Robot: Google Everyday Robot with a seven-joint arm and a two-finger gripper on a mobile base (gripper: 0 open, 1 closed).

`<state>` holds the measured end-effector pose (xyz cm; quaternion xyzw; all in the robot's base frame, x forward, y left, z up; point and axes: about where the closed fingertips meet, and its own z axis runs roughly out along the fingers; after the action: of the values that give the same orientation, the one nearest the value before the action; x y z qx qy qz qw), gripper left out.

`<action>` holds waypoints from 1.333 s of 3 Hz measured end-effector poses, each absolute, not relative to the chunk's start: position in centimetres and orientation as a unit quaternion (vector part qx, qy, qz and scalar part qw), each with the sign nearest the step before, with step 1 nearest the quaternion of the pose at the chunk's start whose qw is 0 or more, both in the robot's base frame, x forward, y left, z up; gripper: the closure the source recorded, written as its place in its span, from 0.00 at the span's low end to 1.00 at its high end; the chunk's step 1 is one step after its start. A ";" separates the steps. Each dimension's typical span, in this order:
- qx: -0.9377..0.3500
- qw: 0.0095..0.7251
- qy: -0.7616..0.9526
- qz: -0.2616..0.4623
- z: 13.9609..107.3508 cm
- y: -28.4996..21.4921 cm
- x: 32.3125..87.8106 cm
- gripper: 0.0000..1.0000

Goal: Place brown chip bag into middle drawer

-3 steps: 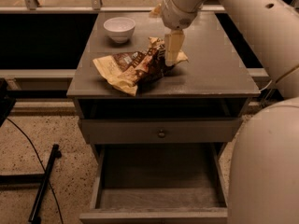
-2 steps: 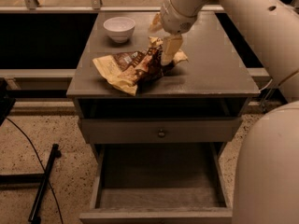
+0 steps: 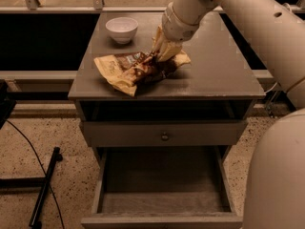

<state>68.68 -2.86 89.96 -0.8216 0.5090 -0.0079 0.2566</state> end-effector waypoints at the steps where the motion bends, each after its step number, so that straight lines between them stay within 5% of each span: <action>1: -0.815 0.272 0.512 -0.006 91.4 -3.5 67.4 1.00; 4: -0.745 0.333 0.573 -0.079 98.2 -11.5 56.8 1.00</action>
Offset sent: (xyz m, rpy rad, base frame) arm -0.0667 -0.0583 0.1158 0.1407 -0.1406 -0.1238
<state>56.83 -11.50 98.24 -0.7448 0.5727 -0.0789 0.3332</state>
